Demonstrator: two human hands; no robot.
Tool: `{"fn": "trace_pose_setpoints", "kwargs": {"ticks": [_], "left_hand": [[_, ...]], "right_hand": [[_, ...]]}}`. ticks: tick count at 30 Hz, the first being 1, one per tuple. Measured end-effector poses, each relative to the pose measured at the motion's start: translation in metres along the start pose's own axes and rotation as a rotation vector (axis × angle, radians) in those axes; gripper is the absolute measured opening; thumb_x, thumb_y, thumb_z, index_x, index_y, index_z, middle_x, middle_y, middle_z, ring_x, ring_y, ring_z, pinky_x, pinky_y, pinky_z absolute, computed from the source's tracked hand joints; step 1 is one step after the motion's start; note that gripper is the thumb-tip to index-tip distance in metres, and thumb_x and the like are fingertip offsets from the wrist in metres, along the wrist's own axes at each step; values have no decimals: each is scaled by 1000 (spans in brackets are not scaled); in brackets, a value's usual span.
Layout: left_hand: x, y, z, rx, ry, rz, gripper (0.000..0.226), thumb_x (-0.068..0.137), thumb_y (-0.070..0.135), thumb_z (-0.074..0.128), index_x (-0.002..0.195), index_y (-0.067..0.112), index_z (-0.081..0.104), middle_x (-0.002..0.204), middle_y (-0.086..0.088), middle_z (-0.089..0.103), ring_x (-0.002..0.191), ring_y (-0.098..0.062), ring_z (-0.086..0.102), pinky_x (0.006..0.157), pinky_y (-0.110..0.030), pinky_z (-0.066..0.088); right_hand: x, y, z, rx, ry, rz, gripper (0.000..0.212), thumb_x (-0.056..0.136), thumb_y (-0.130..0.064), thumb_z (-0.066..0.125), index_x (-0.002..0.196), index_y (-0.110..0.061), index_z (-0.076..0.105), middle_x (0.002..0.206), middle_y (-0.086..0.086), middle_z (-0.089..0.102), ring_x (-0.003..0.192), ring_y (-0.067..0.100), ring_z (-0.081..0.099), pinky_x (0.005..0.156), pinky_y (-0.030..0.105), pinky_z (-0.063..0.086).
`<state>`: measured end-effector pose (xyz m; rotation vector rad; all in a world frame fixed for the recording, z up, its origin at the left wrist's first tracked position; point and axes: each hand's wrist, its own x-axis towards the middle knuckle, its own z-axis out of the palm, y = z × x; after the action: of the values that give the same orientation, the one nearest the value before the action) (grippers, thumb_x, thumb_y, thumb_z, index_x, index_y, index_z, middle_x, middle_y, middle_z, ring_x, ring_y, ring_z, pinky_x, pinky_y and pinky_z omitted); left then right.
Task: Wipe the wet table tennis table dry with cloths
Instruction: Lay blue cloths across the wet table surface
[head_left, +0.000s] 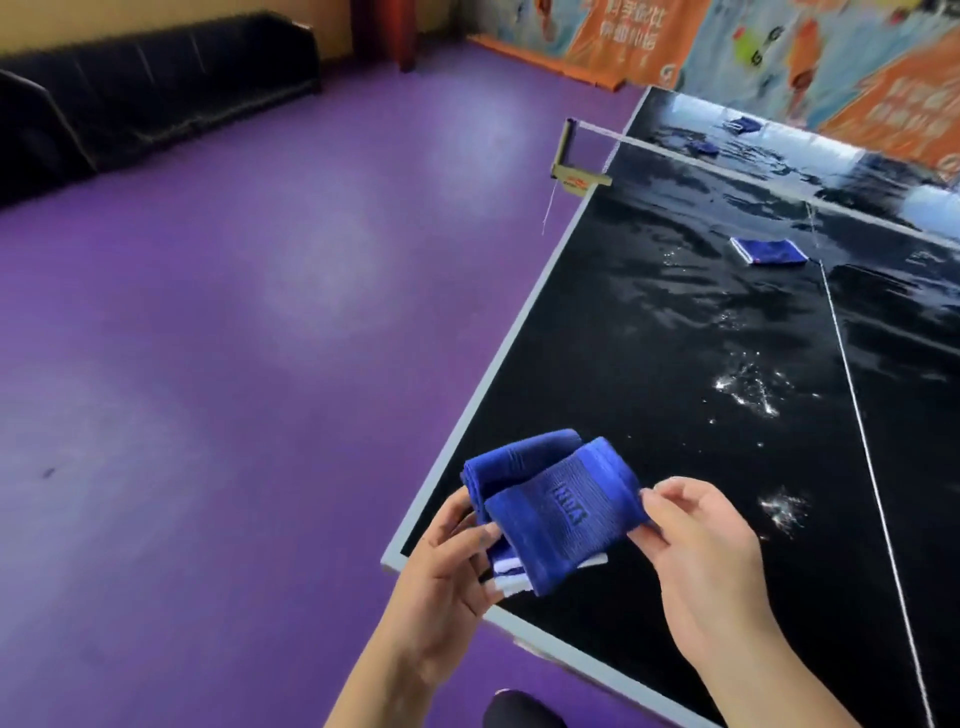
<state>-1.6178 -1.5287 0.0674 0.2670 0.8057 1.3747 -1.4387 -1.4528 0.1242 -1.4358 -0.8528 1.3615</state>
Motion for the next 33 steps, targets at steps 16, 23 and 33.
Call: {"fn": "trace_pose_setpoints", "kwargs": {"ticks": [16,23,33], "left_hand": [[59,164,-131,104,224,-73,59,75,-10,67,132,2,56,104,-17,67,68,-26,65,54,-36,55],[138,280,-147,256,186,-105,58,77,-3,64,134,7,57,110,-13,66,74,-22,64,65,-37,57],[241,354,-173,228,42,-224,50,79,-3,66,127,9,62,110,-15,63,75,-24,61,62,-35,57]], "right_hand": [[90,21,198,-377,-699,266,18,90,-6,64,102,-9,77,102,14,76,91,25,70,89,40,52],[146,13,313,-152,-529,293,16,89,-5,65,100,-6,76,100,14,76,90,23,71,89,36,51],[210,-3,390,-180,-344,278,11,91,-7,65,97,-4,74,91,10,77,77,16,68,76,28,51]]}}
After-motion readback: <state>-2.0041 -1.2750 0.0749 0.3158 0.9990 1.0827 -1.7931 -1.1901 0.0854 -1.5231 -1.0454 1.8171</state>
